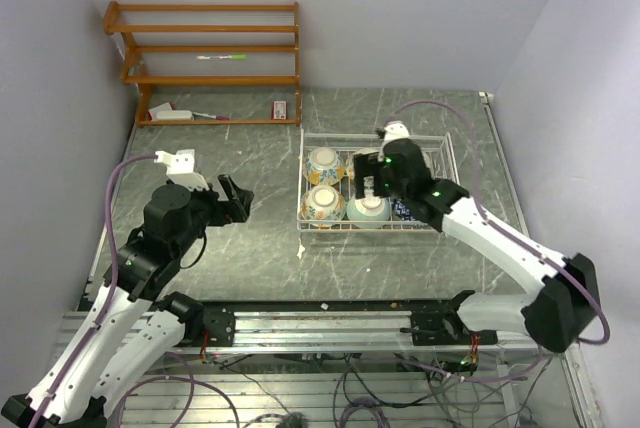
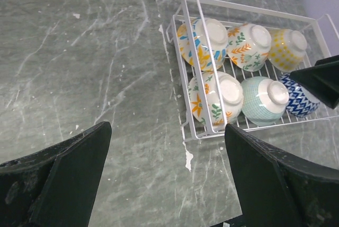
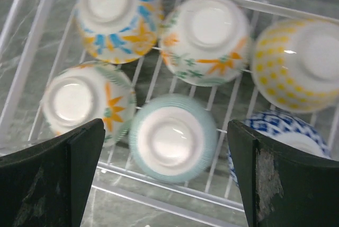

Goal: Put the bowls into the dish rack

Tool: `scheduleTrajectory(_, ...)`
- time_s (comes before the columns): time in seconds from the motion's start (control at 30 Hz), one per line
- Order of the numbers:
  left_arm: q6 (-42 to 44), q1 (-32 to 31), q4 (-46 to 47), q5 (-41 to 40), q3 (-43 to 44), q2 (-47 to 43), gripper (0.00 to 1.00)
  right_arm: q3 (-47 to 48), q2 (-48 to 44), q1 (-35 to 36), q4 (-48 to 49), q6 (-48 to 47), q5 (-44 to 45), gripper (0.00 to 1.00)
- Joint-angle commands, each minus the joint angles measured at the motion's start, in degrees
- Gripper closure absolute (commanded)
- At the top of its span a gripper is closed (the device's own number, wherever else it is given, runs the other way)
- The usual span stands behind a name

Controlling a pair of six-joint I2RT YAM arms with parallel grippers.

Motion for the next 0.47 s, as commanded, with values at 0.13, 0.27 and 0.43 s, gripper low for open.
scheduleTrajectory(0.13, 1.4, -0.1, -1.5, -4.4, 1.7, 0.2, 0.01, 0.8, 5.1, 6.5, 5.8, -2.6, 0.3, 0.00)
scheduleTrajectory(0.27, 1.6, -0.1, -1.8, -4.8, 2.3, 1.6, 0.01, -2.6, 2.0, 6.6, 9.3, -2.0, -0.6, 0.00)
scheduleTrajectory(0.43, 1.8, -0.1, -1.6, -4.4, 2.3, 1.8, 0.01, -3.4, -0.9, 6.6, 9.7, -1.9, 2.0, 0.00)
